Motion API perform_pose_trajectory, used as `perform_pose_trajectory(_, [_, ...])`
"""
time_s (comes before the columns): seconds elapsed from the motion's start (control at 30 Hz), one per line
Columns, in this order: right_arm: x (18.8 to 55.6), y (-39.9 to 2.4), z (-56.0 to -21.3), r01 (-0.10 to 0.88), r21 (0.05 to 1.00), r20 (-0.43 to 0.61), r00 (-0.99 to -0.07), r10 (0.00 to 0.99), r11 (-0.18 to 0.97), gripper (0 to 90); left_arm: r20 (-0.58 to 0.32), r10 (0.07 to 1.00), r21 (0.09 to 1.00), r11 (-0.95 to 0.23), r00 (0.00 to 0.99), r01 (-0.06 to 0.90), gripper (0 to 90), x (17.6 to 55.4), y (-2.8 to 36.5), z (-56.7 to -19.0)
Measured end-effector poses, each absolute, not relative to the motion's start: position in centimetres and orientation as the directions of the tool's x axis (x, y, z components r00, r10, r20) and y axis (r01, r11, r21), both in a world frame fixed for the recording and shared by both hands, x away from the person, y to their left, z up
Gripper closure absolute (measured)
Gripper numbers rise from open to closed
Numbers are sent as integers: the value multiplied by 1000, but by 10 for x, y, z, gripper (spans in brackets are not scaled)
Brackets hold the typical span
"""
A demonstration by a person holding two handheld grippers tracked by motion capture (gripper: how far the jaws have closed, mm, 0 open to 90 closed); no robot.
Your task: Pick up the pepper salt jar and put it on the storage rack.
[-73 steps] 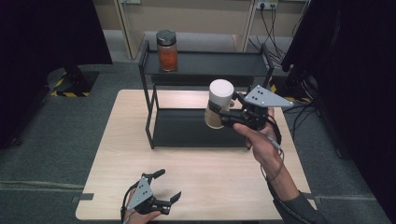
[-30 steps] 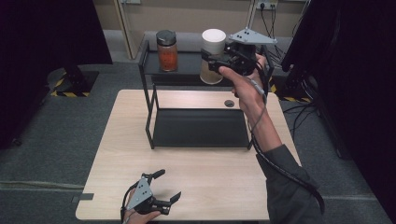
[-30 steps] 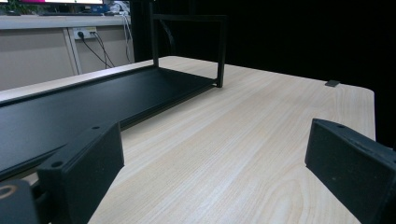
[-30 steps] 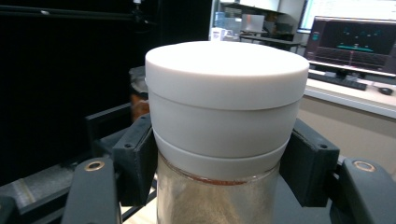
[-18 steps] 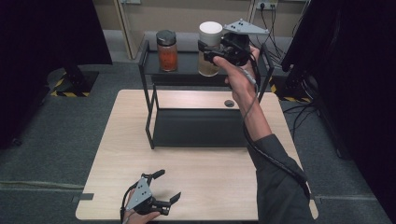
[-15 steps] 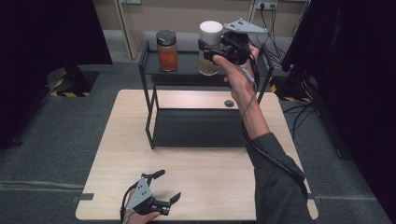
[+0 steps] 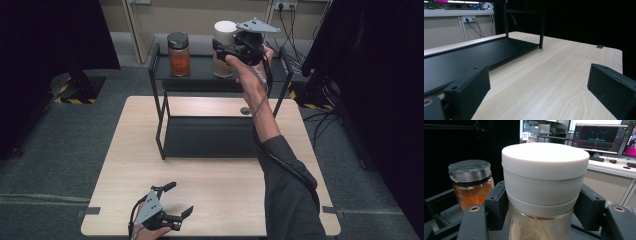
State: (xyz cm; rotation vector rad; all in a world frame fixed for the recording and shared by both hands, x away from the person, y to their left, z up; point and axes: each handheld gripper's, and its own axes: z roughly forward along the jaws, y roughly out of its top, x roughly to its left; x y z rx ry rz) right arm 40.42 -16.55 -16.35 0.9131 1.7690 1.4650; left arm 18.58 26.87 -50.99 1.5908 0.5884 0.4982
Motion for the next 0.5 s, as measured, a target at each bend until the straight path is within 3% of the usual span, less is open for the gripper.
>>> perform_pose_trajectory(0.5, [414,-160,-171,115,986,-42,-538,842,123,355,-25,635,995,-61,773,82,38,186,269,-510])
